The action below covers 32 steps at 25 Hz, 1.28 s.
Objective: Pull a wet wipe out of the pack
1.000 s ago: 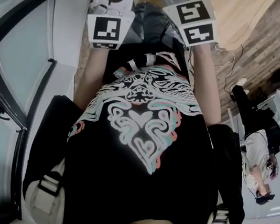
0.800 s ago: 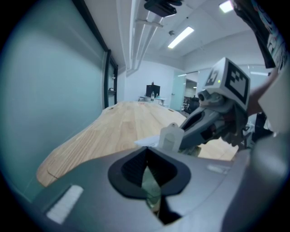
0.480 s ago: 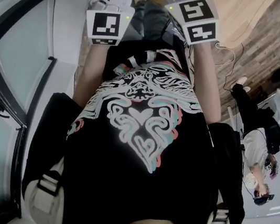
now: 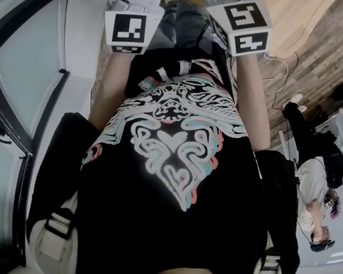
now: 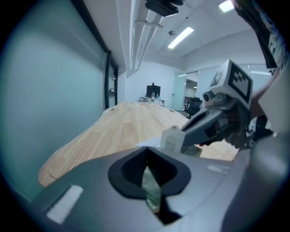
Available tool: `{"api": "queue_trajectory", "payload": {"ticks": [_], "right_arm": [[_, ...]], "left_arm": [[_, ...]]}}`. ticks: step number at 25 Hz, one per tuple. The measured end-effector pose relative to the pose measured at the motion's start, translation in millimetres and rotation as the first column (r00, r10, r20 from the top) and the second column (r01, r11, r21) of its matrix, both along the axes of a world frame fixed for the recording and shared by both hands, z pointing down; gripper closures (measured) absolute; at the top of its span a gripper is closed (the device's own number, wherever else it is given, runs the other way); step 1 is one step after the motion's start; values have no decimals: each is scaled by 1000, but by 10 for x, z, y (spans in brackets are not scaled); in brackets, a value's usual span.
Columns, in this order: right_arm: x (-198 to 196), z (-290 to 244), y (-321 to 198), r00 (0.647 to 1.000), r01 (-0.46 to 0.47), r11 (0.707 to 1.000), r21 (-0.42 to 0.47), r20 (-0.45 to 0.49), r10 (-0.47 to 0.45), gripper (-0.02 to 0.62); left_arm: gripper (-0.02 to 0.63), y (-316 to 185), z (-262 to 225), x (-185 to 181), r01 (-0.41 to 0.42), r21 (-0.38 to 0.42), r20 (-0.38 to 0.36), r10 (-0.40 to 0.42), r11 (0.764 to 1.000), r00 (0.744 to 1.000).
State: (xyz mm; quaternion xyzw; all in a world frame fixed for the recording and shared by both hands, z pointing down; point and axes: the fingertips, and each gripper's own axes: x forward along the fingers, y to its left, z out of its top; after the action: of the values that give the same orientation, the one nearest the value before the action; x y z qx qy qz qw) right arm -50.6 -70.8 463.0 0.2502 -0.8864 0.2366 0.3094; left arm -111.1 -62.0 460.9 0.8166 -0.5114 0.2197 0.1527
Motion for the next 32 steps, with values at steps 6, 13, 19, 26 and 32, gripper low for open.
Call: {"api": "queue_trajectory", "payload": {"ticks": [6,13,19,26,32], "right_arm": [[6,-26,8,999,-21,1000,-6,26,21,595],[26,-43,-29,997,-53,998,-25,60,54,595],[61,-67,-63,994,-78,996,-32,78,80,595],[59,-114,-59,989,-99,994,-45,105,104,595],[81,-156,-89,986,-120,992,-37,116,124,595]], "left_arm": [[620,26,-4,-11,2,2,0,-2,1000,1000],[620,13,4,-15,-1,3,1,1,1000,1000],[620,9,8,-25,1,3,3,-1,1000,1000],[620,14,-33,-28,-4,9,0,4,1000,1000],[620,3,-61,-24,-10,19,4,9,1000,1000]]}}
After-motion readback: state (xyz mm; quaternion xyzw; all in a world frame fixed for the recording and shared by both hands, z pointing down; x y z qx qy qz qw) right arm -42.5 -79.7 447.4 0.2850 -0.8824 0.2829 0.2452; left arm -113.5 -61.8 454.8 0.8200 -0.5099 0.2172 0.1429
